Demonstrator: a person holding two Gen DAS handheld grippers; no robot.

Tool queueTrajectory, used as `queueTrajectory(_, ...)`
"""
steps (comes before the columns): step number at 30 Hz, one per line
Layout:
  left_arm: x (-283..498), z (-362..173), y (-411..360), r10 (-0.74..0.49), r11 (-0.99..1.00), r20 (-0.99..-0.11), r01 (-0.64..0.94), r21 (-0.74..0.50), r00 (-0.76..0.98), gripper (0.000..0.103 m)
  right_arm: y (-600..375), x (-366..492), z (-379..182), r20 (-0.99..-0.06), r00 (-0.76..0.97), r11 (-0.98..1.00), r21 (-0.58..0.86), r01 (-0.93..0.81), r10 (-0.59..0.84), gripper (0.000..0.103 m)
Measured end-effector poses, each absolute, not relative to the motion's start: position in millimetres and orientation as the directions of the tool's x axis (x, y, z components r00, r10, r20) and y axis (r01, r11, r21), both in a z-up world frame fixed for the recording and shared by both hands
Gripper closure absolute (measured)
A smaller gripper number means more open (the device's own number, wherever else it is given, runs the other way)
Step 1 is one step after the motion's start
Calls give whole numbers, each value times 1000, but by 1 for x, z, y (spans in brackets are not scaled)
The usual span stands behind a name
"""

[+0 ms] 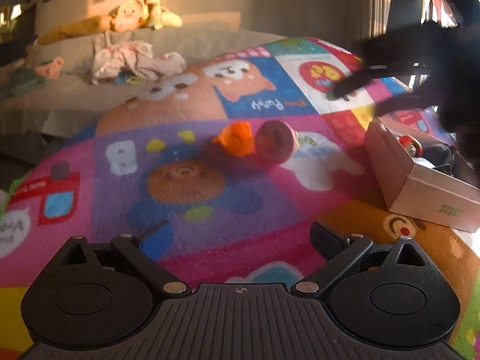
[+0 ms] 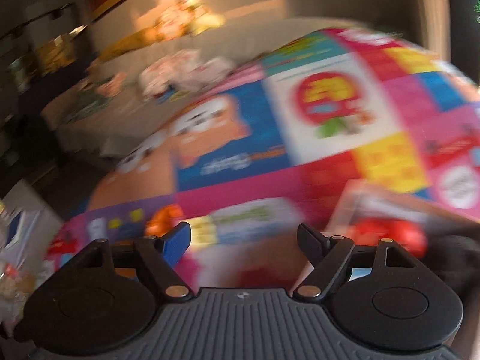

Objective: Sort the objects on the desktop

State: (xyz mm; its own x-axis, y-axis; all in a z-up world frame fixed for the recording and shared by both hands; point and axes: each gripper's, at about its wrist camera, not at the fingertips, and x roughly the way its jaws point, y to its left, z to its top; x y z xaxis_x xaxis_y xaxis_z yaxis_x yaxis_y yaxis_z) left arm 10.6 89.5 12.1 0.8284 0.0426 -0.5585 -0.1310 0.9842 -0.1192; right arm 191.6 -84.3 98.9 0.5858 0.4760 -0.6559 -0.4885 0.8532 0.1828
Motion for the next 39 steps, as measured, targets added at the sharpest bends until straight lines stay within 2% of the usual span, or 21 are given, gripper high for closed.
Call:
queueTrajectory(5,7,12,90,35,982,-535,-129,-140,844,3,-7,211,61,-717,541,832,98,-547,440,25)
queueTrajectory(7,7,12,91,33,980,-533,-131,-147,845,3,8,219,48,-737,525,827,81,-557,426,43)
queueTrajectory(8,7,12,92,30,980,-534,-131,-151,845,3,12,221,42,-752,508,821,79,-565,421,57)
queueTrajectory(13,8,11,92,23,978,-538,-130,-161,843,3,-16,193,65,-715,512,801,113,-587,476,58)
queueTrajectory(17,4,13,88,5,983,-516,-99,-154,856,3,-79,148,100,-667,481,769,224,-598,568,58)
queueTrajectory(20,-7,22,67,-157,982,-445,94,-162,882,3,-133,115,107,-652,477,776,296,-556,590,58)
queueTrajectory(23,-12,31,30,-363,931,-429,309,-193,827,3,-184,103,95,-651,438,779,447,-440,620,58)
queueTrajectory(27,-19,42,-19,-444,890,-407,446,-97,798,3,-233,100,54,-614,360,705,671,-232,703,58)
queueTrajectory(30,-17,43,-38,-443,882,-437,468,-55,783,10,-253,91,29,-567,345,637,759,-136,748,58)
queueTrajectory(31,-16,42,-43,-432,885,-452,464,-44,780,16,-257,89,23,-549,344,615,779,-120,762,58)
queueTrajectory(33,-12,39,-48,-412,892,-482,450,-40,773,22,-263,83,19,-520,349,585,803,-112,780,58)
queueTrajectory(34,-10,37,-49,-405,896,-493,442,-45,770,29,-264,82,18,-509,349,575,810,-114,787,58)
queueTrajectory(35,-8,37,-50,-408,894,-500,444,-52,764,43,-265,81,16,-500,344,565,816,-118,794,58)
queueTrajectory(38,-3,36,-55,-389,900,-520,435,-37,761,43,-264,78,15,-493,348,561,818,-129,798,57)
queueTrajectory(39,-2,35,-57,-382,900,-527,436,-24,759,43,-267,77,16,-490,360,563,815,-133,794,51)
